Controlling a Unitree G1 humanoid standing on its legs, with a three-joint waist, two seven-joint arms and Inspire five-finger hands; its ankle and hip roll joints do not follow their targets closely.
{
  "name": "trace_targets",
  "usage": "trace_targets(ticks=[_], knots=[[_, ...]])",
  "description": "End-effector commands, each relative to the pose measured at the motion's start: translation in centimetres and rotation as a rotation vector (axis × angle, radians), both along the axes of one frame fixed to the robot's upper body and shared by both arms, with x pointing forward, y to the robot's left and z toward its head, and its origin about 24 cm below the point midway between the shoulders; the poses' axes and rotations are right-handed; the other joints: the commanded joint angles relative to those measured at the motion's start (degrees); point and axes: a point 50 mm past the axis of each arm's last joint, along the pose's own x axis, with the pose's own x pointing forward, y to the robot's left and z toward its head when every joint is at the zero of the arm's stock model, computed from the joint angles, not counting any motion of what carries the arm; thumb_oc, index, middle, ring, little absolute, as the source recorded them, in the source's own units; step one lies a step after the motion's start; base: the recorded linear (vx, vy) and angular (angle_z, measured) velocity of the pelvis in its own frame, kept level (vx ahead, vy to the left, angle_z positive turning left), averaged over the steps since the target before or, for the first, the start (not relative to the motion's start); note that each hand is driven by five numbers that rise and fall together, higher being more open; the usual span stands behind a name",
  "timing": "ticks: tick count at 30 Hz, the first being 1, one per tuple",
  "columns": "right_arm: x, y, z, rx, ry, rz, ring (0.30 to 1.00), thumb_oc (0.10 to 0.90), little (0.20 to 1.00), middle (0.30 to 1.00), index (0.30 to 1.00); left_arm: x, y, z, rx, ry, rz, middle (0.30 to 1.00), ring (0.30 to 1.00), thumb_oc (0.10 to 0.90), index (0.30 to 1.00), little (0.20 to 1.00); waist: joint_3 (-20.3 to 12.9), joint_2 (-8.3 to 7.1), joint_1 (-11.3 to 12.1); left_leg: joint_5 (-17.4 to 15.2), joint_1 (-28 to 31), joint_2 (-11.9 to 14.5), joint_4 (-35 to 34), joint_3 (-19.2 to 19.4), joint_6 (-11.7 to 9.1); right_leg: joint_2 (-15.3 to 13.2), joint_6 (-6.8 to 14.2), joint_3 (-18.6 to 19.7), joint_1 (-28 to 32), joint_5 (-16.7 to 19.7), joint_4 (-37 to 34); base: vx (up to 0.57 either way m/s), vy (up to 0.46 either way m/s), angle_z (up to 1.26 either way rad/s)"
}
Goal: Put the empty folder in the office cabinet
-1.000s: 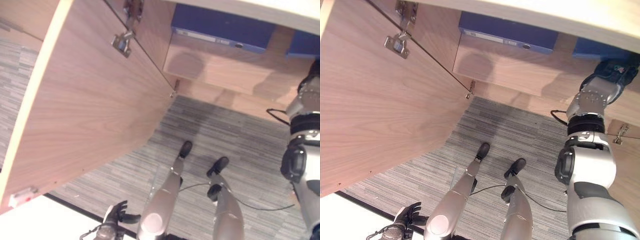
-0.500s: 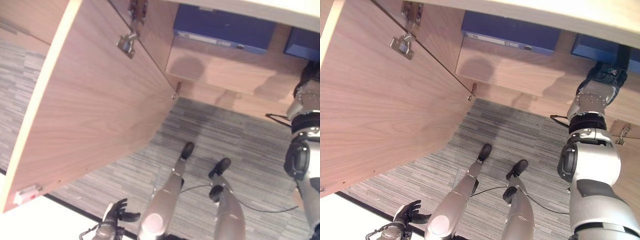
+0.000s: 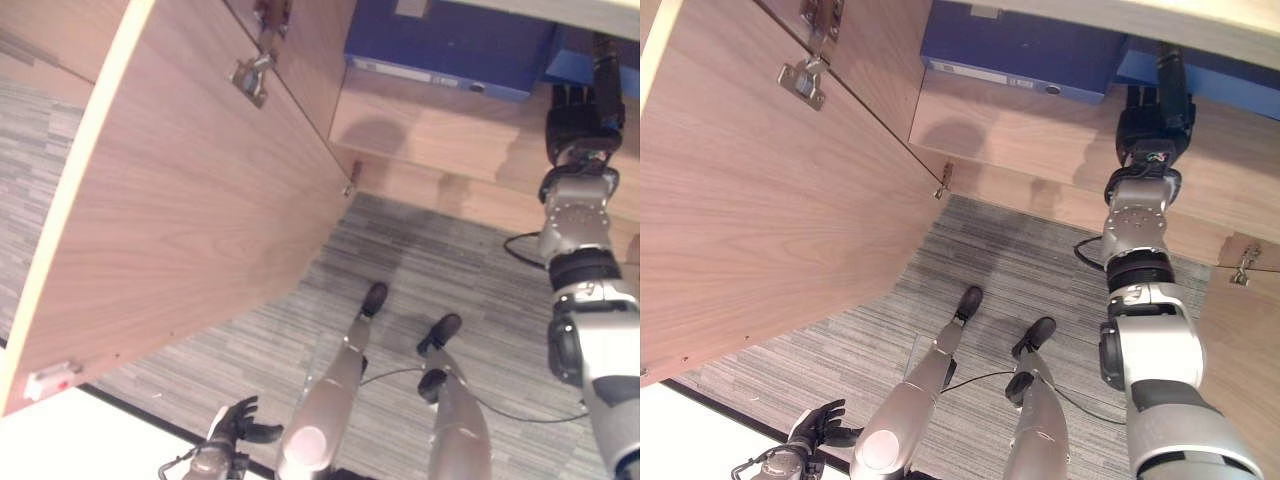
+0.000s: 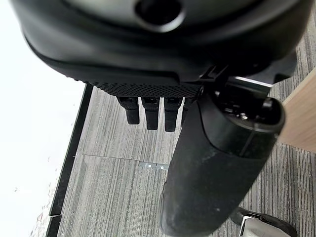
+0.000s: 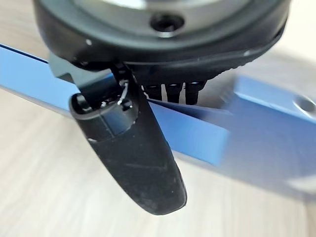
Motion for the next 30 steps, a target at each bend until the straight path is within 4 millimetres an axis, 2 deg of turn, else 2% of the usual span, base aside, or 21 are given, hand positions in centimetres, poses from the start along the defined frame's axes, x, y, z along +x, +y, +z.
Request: trace_targets(ticks=[1, 5, 12, 16, 19, 20, 21, 22, 23, 24, 25, 27, 29, 30], knots=[[-2.4, -0.9, 4.8, -0.171, -0.265, -0.048, 0.9, 0.8, 0.9, 0.9, 0.9, -7.3, 4.6, -0.9, 0.123, 0.221, 0.063, 0.9, 0.9, 0.8, 0.9, 0.9, -2.1, -0.16, -0.3, -4.5, 4.6, -0.2, -4.9, -6.2, 0.0, -0.5, 4.4, 0.9, 6.2, -5.4, -1.2, 0.0, 0.0, 0.0], [-2.9, -0.7, 5.0, -0.169, -0.31, -0.056, 0.9, 0.8, 0.9, 0.9, 0.9, -7.4, 4.8, -0.9, 0.131, 0.222, 0.069, 0.9, 0.9, 0.8, 0.9, 0.9, -2.1, -0.22, -0.4, -4.5, 4.7, -0.2, -5.0, -6.2, 0.0, -0.6, 4.5, 0.9, 6.1, -5.3, -1.2, 0.0, 0.0, 0.0], [-2.4, -1.4, 4.2, -0.227, -0.227, -0.066, 0.9, 0.8, 0.9, 0.9, 0.9, -7.5, 4.9, -0.8, 0.124, 0.221, 0.07, 0.9, 0.9, 0.8, 0.9, 0.9, -2.2, -0.46, -0.8, -4.5, 5.0, -0.1, -5.2, -5.9, 0.0, -0.7, 4.6, 1.0, 6.5, -5.0, -1.6, 0.0, 0.0, 0.0], [-1.8, -2.1, 2.7, -0.4, -0.062, -0.054, 0.9, 0.8, 0.9, 0.9, 0.9, -7.4, 5.1, -0.7, 0.117, 0.219, 0.061, 0.9, 0.9, 0.8, 0.9, 0.9, -2.1, -1.27, -1.0, -4.1, 5.3, 0.2, -5.7, -5.8, -0.2, -0.5, 4.6, 0.8, 6.9, -4.7, -2.1, 0.0, 0.0, 0.0], [-1.3, -3.1, 0.8, -0.651, 0.162, -0.047, 0.9, 0.8, 0.9, 0.9, 0.9, -7.3, 5.2, -0.7, 0.103, 0.221, 0.046, 0.9, 0.9, 0.8, 0.9, 0.9, -1.9, -2.22, -1.3, -3.8, 5.5, 0.5, -6.0, -5.6, -0.4, -0.4, 4.7, 0.4, 7.4, -4.2, -2.7, 0.0, 0.0, 0.0], [-1.2, -3.1, 0.9, -0.657, 0.163, -0.046, 0.9, 0.8, 0.9, 0.9, 0.9, -7.3, 5.1, -0.7, 0.1, 0.221, 0.046, 0.9, 0.9, 0.8, 0.9, 0.9, -1.9, -2.06, -1.4, -3.8, 5.5, 0.5, -6.0, -5.6, -0.4, -0.4, 4.7, 0.4, 7.4, -4.2, -2.8, 0.0, 0.0, 0.0], [-1.2, -4.1, -0.8, -0.821, 0.326, -0.051, 0.9, 0.8, 0.9, 0.9, 0.9, -7.3, 5.0, -0.7, 0.087, 0.226, 0.03, 0.9, 0.9, 0.8, 0.9, 0.9, -1.8, -2.93, -1.8, -3.7, 5.5, 0.7, -6.0, -5.4, -0.5, -0.3, 4.6, 0.3, 7.8, -3.8, -3.2, -0.01, -0.005, -0.03], [-1.2, -4.1, -0.7, -0.825, 0.326, -0.05, 0.9, 0.8, 0.9, 0.9, 0.9, -7.3, 4.9, -0.7, 0.084, 0.225, 0.03, 0.9, 0.9, 0.8, 0.9, 0.9, -1.8, -2.82, -1.8, -3.7, 5.5, 0.7, -6.0, -5.4, -0.5, -0.3, 4.6, 0.3, 7.8, -3.8, -3.3, -0.03, -0.023, -0.03], [-1.3, -5.2, -2.7, -0.976, 0.494, -0.048, 0.9, 0.8, 0.9, 0.9, 0.9, -7.4, 4.7, -0.8, 0.075, 0.234, 0.007, 0.9, 0.9, 0.8, 0.9, 0.9, -1.7, -3.51, -2.2, -3.5, 5.5, 0.8, -6.1, -5.3, -0.7, 0.0, 4.6, 0.0, 8.2, -3.4, -3.9, 0.0, 0.0, 0.0], [-1.3, -5.1, -2.7, -0.978, 0.495, -0.047, 0.9, 0.8, 0.9, 0.9, 0.9, -7.4, 4.6, -0.8, 0.073, 0.234, 0.008, 0.9, 0.9, 0.8, 0.9, 0.9, -1.7, -3.45, -2.3, -3.6, 5.6, 0.8, -6.1, -5.3, -0.7, 0.0, 4.6, -0.1, 8.2, -3.3, -4.0, -0.03, -0.038, -0.01], [-1.6, -6.1, -4.5, -1.137, 0.645, -0.031, 0.9, 0.8, 0.9, 0.9, 0.9, -7.5, 4.4, -0.9, 0.063, 0.242, -0.004, 0.9, 0.9, 0.8, 0.9, 0.9, -1.8, -4.26, -2.7, -3.4, 5.7, 1.0, -6.2, -5.2, -0.9, 0.3, 4.6, -0.3, 8.9, -2.8, -5.1, -0.02, -0.025, -0.03], [-2.0, -6.7, -6.1, -1.287, 0.775, -0.005, 0.9, 0.8, 0.9, 0.9, 0.9, -7.5, 4.2, -1.0, 0.052, 0.242, -0.011, 0.9, 0.9, 0.8, 0.9, 0.9, -1.9, -4.88, -3.0, -3.3, 5.8, 1.2, -6.3, -5.1, -1.1, 0.6, 4.6, -0.5, 9.4, -2.4, -5.9, -0.03, -0.024, -0.05], [-2.1, -6.5, -7.7, -1.357, 0.835, 0.034, 0.9, 0.8, 0.9, 0.9, 0.9, -7.5, 3.9, -1.0, 0.045, 0.237, -0.022, 0.9, 0.9, 0.8, 0.9, 0.9, -2.0, -5.42, -3.3, -3.2, 6.2, 1.3, -6.4, -5.1, -1.3, 0.9, 4.5, -0.7, 10.4, -2.1, -6.8, -0.01, -0.021, 0.0], [-2.5, -6.7, -9.6, -1.345, 0.898, 0.057, 0.9, 0.8, 0.9, 0.9, 0.9, -7.4, 3.7, -1.1, 0.034, 0.23, -0.017, 0.9, 0.9, 0.8, 0.9, 0.9, -2.3, -5.74, -3.1, -3.1, 6.7, 1.4, -6.6, -5.0, -1.5, 1.2, 4.6, -1.0, 11.5, -1.8, -7.7, -0.01, -0.031, -0.01]])
